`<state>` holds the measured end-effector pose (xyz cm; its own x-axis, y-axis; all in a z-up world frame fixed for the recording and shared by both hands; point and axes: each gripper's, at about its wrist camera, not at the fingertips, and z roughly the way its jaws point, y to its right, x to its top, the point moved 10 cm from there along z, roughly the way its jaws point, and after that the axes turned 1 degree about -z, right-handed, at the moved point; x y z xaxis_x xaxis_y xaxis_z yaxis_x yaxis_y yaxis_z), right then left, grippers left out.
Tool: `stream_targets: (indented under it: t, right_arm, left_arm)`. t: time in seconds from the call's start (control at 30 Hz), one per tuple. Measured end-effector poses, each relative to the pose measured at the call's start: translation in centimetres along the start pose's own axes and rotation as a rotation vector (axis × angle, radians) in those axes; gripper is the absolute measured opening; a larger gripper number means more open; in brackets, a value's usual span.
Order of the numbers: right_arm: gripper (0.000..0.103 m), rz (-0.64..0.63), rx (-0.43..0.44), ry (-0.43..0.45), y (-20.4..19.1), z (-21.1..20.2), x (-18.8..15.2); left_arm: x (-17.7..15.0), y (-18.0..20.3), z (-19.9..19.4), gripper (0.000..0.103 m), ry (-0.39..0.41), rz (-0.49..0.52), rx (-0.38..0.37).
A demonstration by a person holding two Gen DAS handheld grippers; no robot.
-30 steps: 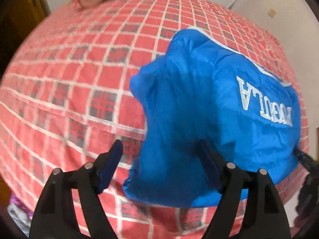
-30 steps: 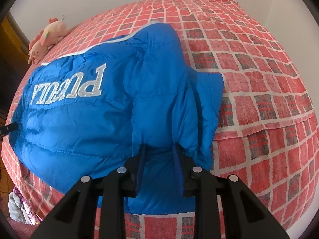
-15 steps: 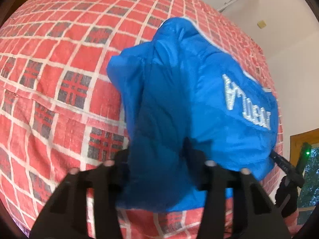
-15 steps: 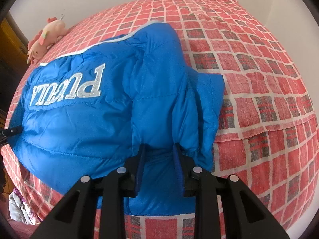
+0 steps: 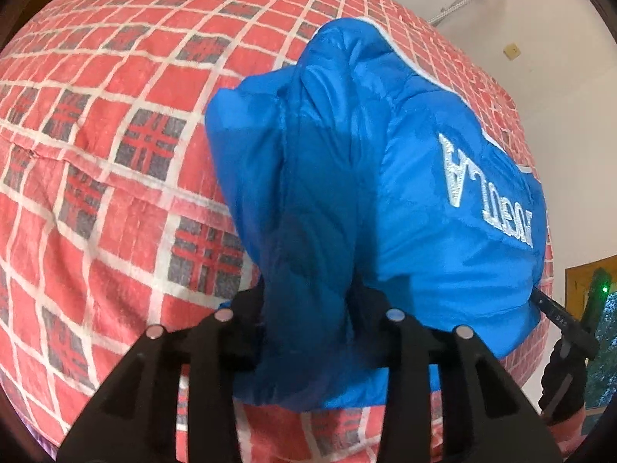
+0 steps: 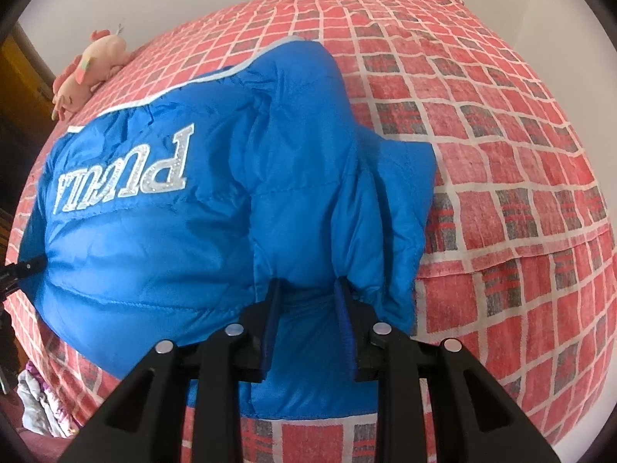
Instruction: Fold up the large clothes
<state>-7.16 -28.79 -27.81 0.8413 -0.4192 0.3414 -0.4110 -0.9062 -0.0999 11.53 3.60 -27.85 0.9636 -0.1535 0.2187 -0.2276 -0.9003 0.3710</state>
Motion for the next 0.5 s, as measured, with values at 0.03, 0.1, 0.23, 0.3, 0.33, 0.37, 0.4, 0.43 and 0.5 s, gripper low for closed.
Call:
stream_targets:
  t: [0.03, 0.1, 0.23, 0.3, 0.33, 0.37, 0.4, 0.43, 0.5]
  right_arm:
    - [0.027, 0.000, 0.001, 0.003, 0.0, 0.0, 0.0]
    - [0.027, 0.005, 0.002, 0.006, -0.1, 0.1, -0.1]
    - [0.027, 0.014, 0.011, -0.007, 0.2, 0.1, -0.1]
    - [0.028, 0.030, 0.020, -0.026, 0.4, -0.3, 0.1]
    - [0.029, 0.039, 0.026, -0.028, 0.5, -0.9, 0.3]
    - [0.030, 0.041, 0.036, -0.022, 0.4, -1.6, 0.5]
    - [0.031, 0.035, 0.041, -0.018, 0.4, -2.1, 0.7]
    - [0.031, 0.030, 0.041, -0.015, 0.4, -2.6, 0.9]
    - [0.031, 0.032, 0.041, -0.006, 0.4, -3.4, 1.3]
  left_arm:
    - [0.0, -0.2, 0.3, 0.041, -0.004, -0.018, -0.011]
    - [0.1, -0.6, 0.4, 0.042, -0.009, -0.049, -0.033]
    - [0.0, -0.2, -0.1, 0.037, -0.006, -0.051, -0.005]
    - [0.1, 0.1, -0.9, 0.032, -0.003, -0.061, -0.008]
    - [0.2, 0.4, -1.5, 0.029, 0.004, -0.062, -0.012]
    - [0.3, 0.6, -2.1, 0.027, 0.011, -0.062, -0.018]
    - [0.5, 1.1, -2.9, 0.025, 0.020, -0.055, -0.021]
    - [0.6, 1.5, -3.4, 0.024, 0.028, -0.047, -0.022]
    - [0.8, 2.7, -5.0, 0.023, 0.044, -0.016, -0.022]
